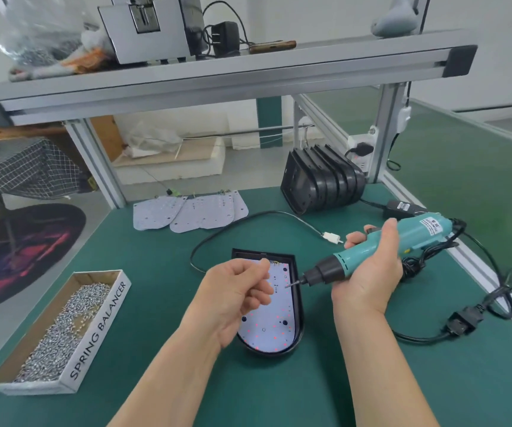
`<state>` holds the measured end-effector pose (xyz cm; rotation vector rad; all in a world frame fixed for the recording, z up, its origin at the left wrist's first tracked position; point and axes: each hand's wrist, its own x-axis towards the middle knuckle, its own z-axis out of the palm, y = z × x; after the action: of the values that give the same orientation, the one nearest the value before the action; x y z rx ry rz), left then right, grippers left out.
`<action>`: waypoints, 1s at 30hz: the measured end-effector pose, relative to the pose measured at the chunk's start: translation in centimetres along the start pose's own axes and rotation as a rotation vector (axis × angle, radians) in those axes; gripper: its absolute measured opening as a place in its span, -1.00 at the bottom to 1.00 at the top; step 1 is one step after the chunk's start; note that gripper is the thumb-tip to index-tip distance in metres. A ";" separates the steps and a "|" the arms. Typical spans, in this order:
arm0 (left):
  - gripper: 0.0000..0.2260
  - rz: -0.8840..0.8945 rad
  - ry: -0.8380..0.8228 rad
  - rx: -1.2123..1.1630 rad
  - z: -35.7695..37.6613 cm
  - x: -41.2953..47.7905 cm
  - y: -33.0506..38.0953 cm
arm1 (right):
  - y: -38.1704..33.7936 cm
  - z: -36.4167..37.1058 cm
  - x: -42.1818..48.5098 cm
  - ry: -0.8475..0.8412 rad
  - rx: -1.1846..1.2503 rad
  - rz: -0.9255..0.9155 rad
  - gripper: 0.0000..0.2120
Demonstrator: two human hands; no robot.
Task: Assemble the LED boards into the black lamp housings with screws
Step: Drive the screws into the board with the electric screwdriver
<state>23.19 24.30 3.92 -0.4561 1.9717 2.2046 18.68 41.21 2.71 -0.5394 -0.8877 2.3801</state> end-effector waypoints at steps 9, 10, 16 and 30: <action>-0.73 -0.152 -0.133 -0.211 0.2 -0.1 -0.5 | -0.3 -0.2 0.8 0.074 -0.011 -0.023 -0.76; -0.70 -0.154 -0.139 -0.211 0.3 -0.2 -0.5 | -0.3 -0.2 0.8 0.075 -0.023 -0.021 -0.75; -0.84 -0.174 -0.145 -0.249 1.0 -0.1 -1.1 | -0.2 -0.1 0.4 0.054 -0.049 -0.023 -0.74; -0.87 -0.188 -0.108 -0.408 2.0 -0.3 -2.0 | 0.0 -0.2 0.3 0.046 -0.056 -0.047 -0.74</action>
<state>23.84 26.52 2.26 -0.5321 1.3618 2.4462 18.56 41.50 2.51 -0.5862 -0.9391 2.2979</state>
